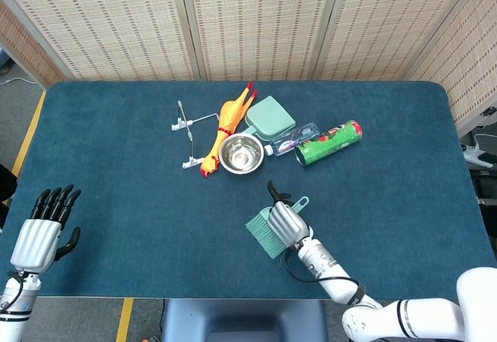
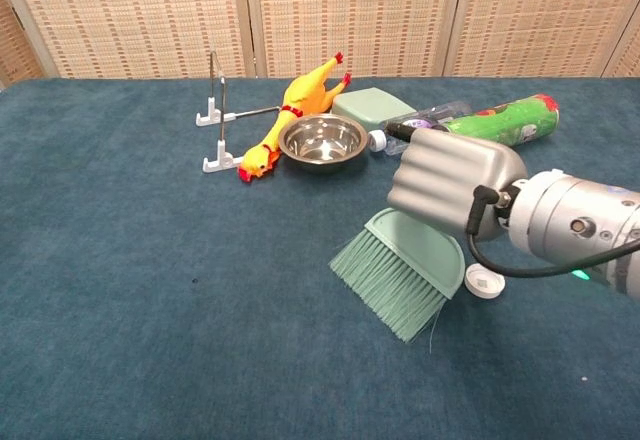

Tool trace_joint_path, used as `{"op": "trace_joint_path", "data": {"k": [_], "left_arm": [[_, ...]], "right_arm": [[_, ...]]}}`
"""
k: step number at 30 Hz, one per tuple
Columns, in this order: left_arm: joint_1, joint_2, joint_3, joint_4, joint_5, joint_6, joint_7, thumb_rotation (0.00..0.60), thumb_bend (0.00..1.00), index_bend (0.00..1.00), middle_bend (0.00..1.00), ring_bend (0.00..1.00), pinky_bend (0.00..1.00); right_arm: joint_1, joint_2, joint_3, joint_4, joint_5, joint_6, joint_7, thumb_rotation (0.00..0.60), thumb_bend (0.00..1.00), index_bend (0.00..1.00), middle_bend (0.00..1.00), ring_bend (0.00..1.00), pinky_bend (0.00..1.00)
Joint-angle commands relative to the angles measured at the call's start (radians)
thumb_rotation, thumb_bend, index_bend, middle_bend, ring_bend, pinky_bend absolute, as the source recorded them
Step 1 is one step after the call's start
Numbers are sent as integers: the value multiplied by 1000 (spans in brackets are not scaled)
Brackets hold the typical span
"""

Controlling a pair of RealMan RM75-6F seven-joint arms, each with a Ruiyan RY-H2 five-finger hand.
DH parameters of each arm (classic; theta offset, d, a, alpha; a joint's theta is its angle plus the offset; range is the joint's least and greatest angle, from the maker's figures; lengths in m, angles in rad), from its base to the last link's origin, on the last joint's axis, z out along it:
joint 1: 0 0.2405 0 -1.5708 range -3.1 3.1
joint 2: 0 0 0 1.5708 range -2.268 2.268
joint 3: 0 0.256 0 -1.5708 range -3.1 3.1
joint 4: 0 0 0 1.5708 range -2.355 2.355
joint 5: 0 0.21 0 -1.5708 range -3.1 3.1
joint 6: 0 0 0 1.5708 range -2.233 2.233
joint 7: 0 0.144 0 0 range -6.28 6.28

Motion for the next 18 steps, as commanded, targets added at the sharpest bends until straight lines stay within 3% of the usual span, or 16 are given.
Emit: {"op": "trace_joint_path", "data": {"k": [1, 8, 18], "left_arm": [[0, -1, 1, 0, 0, -2, 1, 600, 469, 0, 0, 0, 60], [-1, -6, 3, 3, 0, -5, 7, 600, 468, 0, 0, 0, 60], [-10, -11, -1, 2, -5, -23, 23, 600, 469, 0, 0, 0, 60]], "right_arm": [[40, -17, -34, -13, 67, 63, -79, 600, 425, 921, 735, 386, 53], [68, -1, -80, -17, 136, 157, -154, 600, 424, 921, 736, 387, 53], [74, 51, -163, 5, 187, 208, -139, 600, 425, 921, 736, 387, 53]]}}
